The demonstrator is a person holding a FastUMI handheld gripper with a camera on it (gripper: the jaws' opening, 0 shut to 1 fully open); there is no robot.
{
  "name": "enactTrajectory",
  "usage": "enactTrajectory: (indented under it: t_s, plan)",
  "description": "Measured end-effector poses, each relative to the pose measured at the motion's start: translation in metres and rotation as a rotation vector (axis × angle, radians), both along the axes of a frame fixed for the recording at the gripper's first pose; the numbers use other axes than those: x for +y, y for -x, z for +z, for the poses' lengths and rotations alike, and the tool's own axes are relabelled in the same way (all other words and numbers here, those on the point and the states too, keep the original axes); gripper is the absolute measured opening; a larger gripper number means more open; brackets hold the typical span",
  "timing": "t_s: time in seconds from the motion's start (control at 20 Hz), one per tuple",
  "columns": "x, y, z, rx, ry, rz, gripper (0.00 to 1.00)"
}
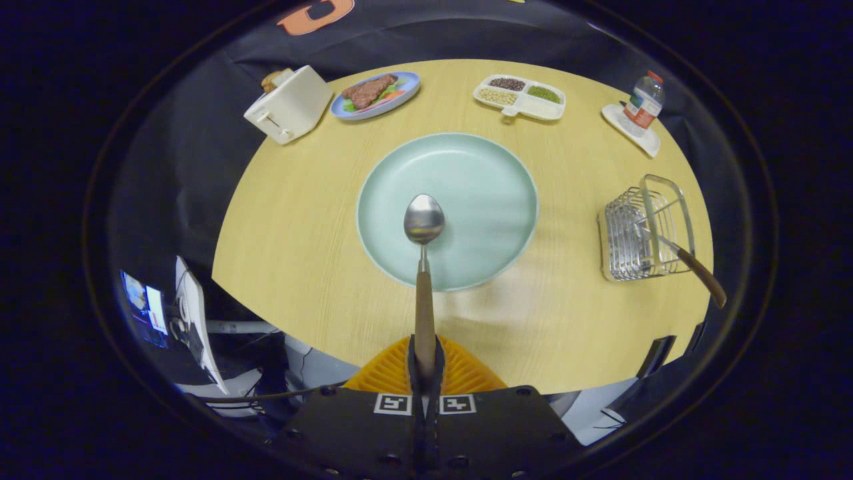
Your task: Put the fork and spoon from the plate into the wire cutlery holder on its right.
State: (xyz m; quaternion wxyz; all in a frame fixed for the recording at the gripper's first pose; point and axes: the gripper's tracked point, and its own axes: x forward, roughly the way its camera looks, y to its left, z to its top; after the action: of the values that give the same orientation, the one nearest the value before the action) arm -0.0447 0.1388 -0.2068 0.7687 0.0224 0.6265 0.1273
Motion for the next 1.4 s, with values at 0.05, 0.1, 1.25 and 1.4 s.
enactTrajectory:
  t_s: [0.05, 0.1, 1.25, 1.4]
  plan:
    - [-0.006, 0.001, 0.009, -0.012, -0.005, -0.004, 0.0]
    - [-0.013, 0.001, 0.019, -0.025, -0.007, -0.01, 0.01]
    - [-0.197, 0.002, 0.068, -0.004, 0.05, -0.261, 0.01]
    - [-0.199, -0.002, 0.067, -0.001, 0.055, -0.279, 0.01]
